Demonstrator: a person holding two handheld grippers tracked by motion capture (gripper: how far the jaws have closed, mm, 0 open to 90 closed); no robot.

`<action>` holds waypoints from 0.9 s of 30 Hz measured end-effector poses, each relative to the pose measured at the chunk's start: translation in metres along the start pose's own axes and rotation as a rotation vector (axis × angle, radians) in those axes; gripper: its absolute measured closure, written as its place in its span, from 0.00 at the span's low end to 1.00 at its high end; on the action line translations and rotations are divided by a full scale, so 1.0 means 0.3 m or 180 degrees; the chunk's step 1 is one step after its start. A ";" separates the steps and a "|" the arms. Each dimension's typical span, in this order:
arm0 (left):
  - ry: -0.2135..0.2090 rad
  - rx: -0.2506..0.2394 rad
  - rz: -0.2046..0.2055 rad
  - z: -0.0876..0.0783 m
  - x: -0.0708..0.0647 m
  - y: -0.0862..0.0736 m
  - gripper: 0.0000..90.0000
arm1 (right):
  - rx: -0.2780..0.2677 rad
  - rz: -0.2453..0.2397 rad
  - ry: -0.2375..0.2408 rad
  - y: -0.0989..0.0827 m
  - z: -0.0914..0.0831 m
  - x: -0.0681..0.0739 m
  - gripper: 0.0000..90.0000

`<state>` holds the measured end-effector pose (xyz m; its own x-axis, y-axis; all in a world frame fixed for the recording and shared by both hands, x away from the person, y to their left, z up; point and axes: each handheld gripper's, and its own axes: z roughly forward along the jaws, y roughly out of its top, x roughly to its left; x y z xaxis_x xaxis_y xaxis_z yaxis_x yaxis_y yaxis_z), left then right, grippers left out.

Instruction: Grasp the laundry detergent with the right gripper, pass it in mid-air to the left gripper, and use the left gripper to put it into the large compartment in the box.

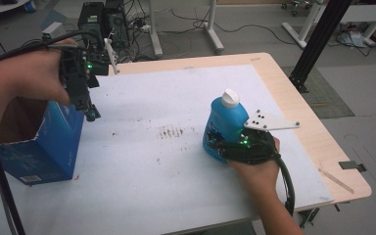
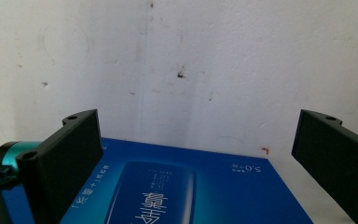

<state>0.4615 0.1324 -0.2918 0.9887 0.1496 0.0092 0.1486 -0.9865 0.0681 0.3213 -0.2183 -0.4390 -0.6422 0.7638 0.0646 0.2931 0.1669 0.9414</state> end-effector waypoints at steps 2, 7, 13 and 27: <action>0.0001 -0.0002 -0.0002 0.001 0.000 0.000 0.02 | 0.0012 0.0007 -0.0001 0.000 0.000 0.001 0.42; -0.0002 0.0014 0.0002 0.003 0.000 0.003 0.02 | -0.0002 -0.0030 -0.0036 -0.001 -0.002 0.002 0.47; -0.0008 0.0018 0.0002 0.005 0.000 0.005 0.02 | 0.0002 -0.0059 -0.0044 0.002 -0.003 0.004 0.51; -0.0017 -0.0012 0.0079 -0.025 -0.033 0.020 0.02 | 0.0095 -0.0237 0.0288 0.097 -0.023 0.020 0.51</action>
<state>0.4524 0.1254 -0.2839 0.9922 0.1245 0.0057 0.1238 -0.9897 0.0717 0.3211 -0.2133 -0.4089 -0.7239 0.6894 0.0256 0.2621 0.2406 0.9346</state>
